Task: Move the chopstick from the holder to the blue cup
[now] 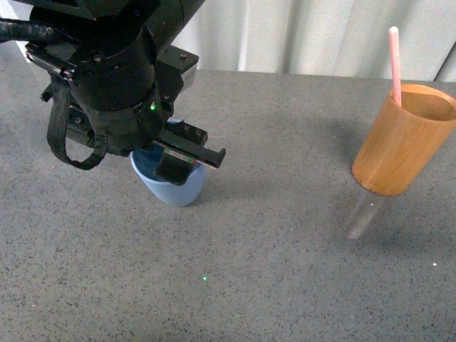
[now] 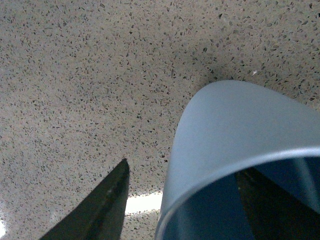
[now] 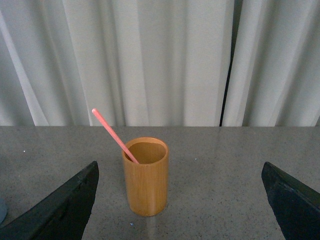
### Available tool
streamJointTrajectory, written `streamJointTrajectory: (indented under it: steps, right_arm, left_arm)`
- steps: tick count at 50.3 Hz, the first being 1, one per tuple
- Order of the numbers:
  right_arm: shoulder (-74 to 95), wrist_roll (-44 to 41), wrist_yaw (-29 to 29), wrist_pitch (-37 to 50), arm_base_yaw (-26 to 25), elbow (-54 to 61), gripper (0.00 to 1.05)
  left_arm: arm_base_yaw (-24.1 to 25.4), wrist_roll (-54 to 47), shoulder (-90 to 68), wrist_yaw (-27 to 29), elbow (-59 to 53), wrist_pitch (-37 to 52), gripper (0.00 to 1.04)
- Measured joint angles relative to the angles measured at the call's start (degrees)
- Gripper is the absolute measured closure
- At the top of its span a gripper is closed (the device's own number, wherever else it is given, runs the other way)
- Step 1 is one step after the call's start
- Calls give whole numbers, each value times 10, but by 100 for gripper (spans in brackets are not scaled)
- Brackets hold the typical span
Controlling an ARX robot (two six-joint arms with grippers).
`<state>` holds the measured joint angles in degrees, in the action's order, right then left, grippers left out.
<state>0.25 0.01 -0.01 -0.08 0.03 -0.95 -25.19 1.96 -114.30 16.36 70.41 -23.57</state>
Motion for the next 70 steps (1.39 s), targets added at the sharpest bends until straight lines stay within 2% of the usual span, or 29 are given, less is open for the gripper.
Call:
streamJointTrajectory:
  steps: [5, 8, 12, 15, 45, 49, 59, 67, 70]
  right_arm:
    - [0, 0, 0, 0, 0, 0, 10]
    - [0, 0, 0, 0, 0, 0, 10]
    - [0, 0, 0, 0, 0, 0, 10]
    - [0, 0, 0, 0, 0, 0, 10]
    - [0, 0, 0, 0, 0, 0, 10]
    - [0, 0, 0, 0, 0, 0, 10]
    - [0, 0, 0, 0, 0, 0, 10]
    - [0, 0, 0, 0, 0, 0, 10]
    - [0, 0, 0, 0, 0, 0, 10]
  left_arm:
    - [0, -1, 0, 3, -2, 5, 29]
    - [3, -2, 9, 11, -26, 73, 17]
    - [9, -7, 23, 15, -30, 100, 5]
    - [16, -7, 37, 18, -30, 103, 8]
    - [46, -31, 73, 31, -30, 123, 7]
    - [56, -50, 106, 54, -48, 165, 7]
    - [87, -59, 195, 62, -96, 216, 7]
    - [121, -33, 283, 40, -170, 272, 7]
    - [141, 2, 337, 30, -224, 325, 7]
